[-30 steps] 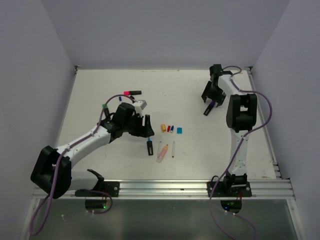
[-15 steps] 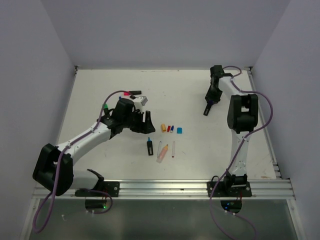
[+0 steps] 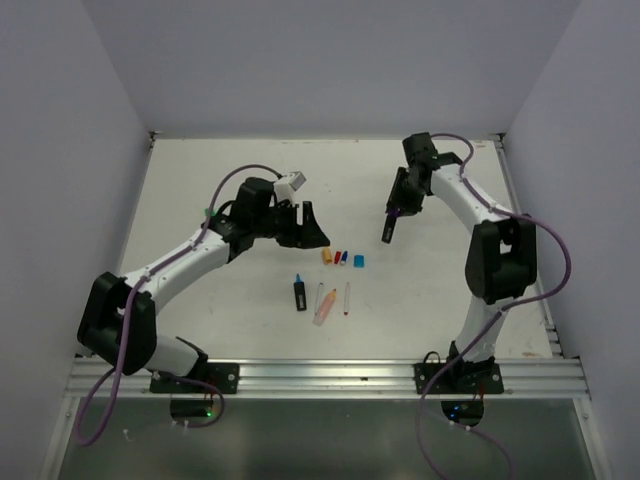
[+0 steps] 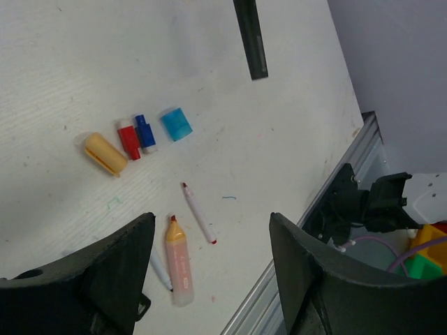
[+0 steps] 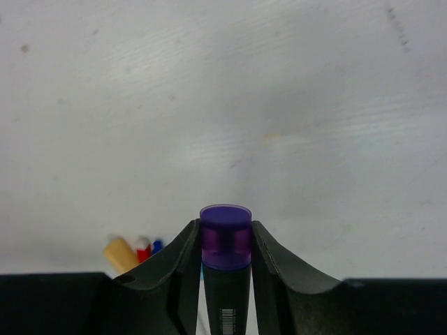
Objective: Open the pen caps
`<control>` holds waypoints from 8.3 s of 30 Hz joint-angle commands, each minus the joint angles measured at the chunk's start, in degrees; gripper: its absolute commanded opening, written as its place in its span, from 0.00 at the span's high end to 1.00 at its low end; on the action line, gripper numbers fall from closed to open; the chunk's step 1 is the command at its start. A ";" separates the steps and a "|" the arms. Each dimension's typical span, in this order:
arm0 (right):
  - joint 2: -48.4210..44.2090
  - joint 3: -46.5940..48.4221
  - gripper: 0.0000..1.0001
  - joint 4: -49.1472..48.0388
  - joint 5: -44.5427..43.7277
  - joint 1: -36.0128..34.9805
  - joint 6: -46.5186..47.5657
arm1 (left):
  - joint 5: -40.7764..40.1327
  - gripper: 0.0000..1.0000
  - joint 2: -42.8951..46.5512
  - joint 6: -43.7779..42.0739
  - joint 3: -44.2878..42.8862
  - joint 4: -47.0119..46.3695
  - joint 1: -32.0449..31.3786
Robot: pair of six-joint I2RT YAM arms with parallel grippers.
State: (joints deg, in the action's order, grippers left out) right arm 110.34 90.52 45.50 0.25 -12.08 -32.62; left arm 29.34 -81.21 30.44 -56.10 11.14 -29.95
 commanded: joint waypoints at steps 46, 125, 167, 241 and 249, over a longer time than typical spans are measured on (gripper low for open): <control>-22.72 -9.49 1.00 -1.29 12.40 -13.94 -14.84 | -5.26 0.23 -5.89 12.90 -4.90 -13.86 -11.96; -13.50 -1.61 1.00 1.86 -3.12 -19.10 0.27 | -23.61 1.00 -4.13 6.48 -13.94 10.91 -9.76; 2.07 -11.86 0.86 2.23 1.68 -12.62 6.87 | -31.37 0.82 10.63 11.57 23.84 5.65 -11.79; -1.54 2.29 0.33 11.81 3.18 -14.91 5.64 | -35.49 0.45 -48.08 3.66 -53.59 27.71 14.13; -1.71 1.33 0.33 11.37 3.35 -14.91 5.82 | -38.56 0.45 -48.69 4.72 -52.45 27.45 14.22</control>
State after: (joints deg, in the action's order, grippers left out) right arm 108.71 92.09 57.32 2.55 -26.96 -26.59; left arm -6.74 -129.36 33.85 -106.98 37.43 -15.92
